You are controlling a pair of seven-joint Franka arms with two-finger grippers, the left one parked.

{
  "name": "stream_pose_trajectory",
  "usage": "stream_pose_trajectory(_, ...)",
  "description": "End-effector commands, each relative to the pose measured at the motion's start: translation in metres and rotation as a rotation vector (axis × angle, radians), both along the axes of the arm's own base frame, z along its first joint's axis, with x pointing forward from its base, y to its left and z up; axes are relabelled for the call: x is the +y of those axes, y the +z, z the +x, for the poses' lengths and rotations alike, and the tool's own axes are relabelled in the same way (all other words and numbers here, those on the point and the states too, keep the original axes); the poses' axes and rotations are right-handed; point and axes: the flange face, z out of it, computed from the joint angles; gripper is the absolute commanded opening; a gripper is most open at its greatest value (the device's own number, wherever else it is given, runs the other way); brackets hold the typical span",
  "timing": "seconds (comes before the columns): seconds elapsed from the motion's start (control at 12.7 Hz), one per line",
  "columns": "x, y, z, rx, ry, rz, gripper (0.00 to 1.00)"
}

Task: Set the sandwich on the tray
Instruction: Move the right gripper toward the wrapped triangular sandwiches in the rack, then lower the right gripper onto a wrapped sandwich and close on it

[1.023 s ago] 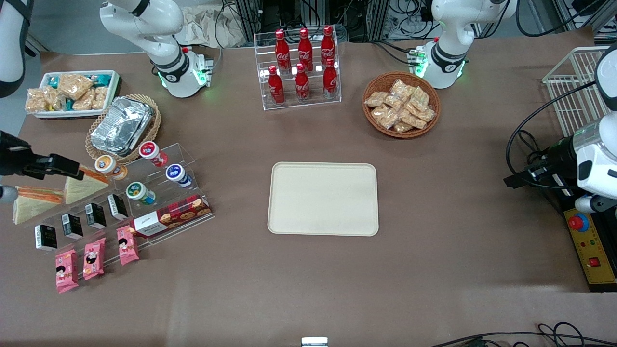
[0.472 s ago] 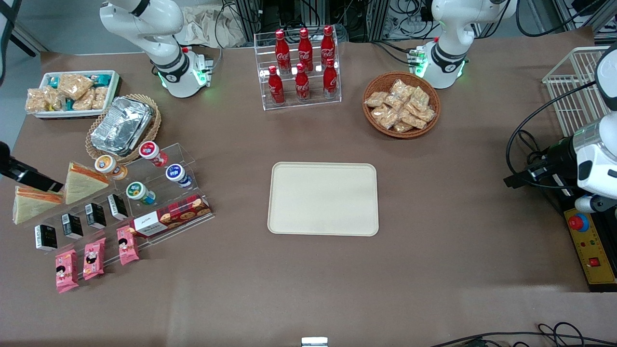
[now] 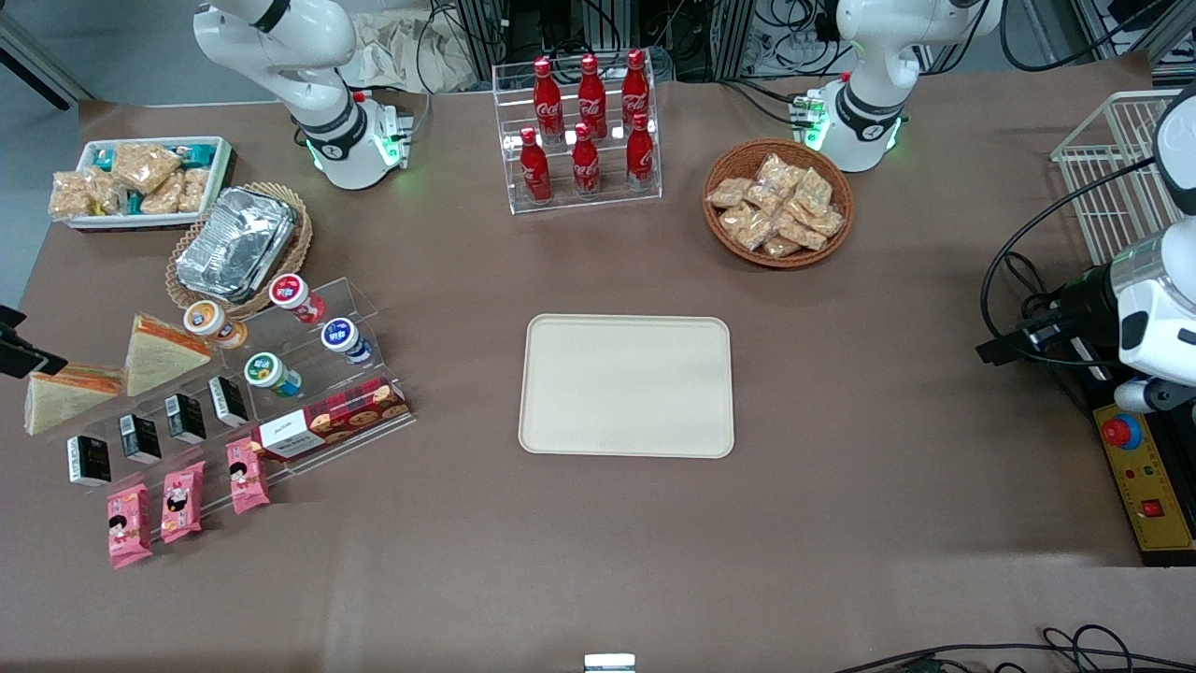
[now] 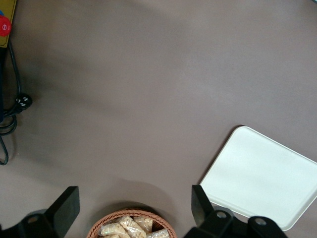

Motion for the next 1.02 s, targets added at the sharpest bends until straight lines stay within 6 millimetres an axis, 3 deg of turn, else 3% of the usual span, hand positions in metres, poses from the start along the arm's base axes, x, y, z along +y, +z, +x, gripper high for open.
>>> stream_pose_trajectory(0.0, 0.017, 0.002, 0.007, -0.006, -0.117, -0.040, 1.00)
stream_pose_trajectory(0.08, 0.021, 0.003, 0.008, -0.006, -0.117, -0.049, 1.00)
stream_pose_trajectory(0.16, 0.040, 0.004, 0.012, -0.010, -0.077, -0.065, 1.00)
stream_pose_trajectory(0.24, 0.071, 0.005, 0.014, -0.004, -0.037, -0.098, 1.00)
stream_pose_trajectory(0.39, 0.113, 0.012, 0.016, -0.028, -0.073, -0.088, 1.00)
stream_pose_trajectory(0.47, 0.156, 0.009, 0.017, -0.031, -0.015, -0.100, 1.00)
stream_pose_trajectory(0.55, 0.167, 0.008, 0.020, -0.052, -0.012, -0.123, 1.00)
stream_pose_trajectory(0.71, 0.152, 0.012, 0.025, -0.089, 0.016, -0.136, 1.00)
stream_pose_trajectory(0.94, 0.078, 0.005, 0.027, -0.072, 0.086, -0.092, 1.00)
